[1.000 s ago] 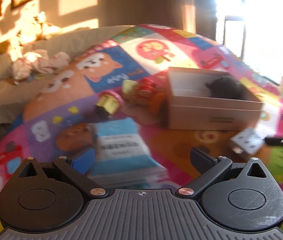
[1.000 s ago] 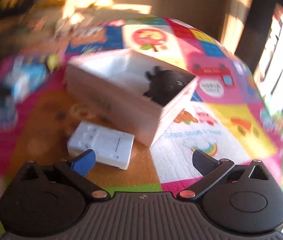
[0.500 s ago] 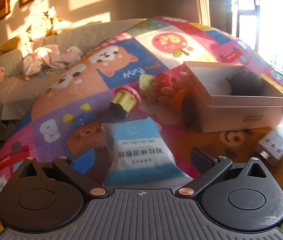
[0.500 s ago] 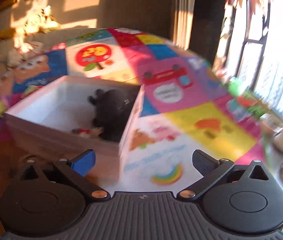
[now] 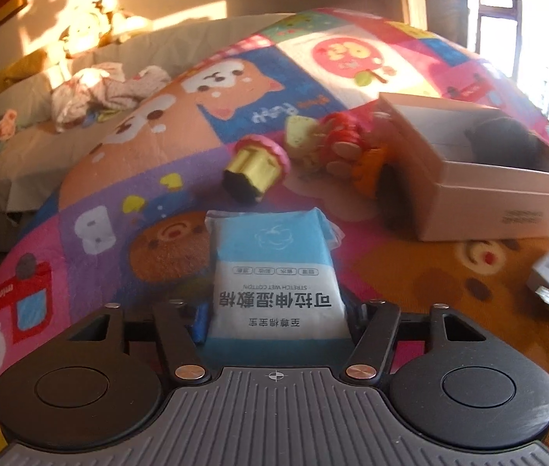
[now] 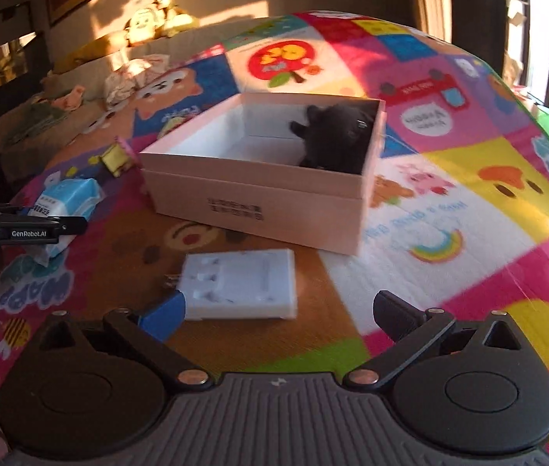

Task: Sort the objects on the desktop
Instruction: 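Grasp the blue wet-wipe pack with the left gripper and lift it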

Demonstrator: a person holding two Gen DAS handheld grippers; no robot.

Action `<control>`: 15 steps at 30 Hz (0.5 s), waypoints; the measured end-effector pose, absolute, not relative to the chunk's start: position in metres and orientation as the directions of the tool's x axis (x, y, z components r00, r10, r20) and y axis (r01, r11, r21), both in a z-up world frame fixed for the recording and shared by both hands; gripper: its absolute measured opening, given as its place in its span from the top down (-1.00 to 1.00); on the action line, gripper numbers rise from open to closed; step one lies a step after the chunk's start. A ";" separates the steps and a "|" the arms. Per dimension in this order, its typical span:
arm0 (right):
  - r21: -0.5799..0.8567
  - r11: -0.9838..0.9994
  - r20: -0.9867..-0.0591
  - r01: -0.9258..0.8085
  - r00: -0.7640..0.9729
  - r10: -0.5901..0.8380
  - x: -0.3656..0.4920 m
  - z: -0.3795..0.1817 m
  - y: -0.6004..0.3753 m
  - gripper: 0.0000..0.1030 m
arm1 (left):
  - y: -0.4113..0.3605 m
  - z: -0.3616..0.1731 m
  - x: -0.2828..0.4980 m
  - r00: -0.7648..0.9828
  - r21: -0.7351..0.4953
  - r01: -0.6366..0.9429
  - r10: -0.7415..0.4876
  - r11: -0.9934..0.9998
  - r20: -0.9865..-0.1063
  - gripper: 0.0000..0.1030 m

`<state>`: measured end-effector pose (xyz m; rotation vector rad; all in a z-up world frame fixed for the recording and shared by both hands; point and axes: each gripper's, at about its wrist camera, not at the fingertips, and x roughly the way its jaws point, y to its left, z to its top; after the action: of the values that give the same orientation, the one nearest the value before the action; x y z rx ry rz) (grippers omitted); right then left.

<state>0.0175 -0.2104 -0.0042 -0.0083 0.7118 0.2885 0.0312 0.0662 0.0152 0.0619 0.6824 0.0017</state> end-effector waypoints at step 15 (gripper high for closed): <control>0.018 0.953 -0.703 -0.302 0.674 0.226 0.057 -0.018 -0.169 -0.77 | 0.039 0.014 -0.017 0.747 -0.021 0.179 -0.149 0.984 -0.648 -0.68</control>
<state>0.0574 -0.1689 -0.0183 -0.1029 0.7761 0.2976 -0.0168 0.0390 0.0141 0.0437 0.7052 -0.1793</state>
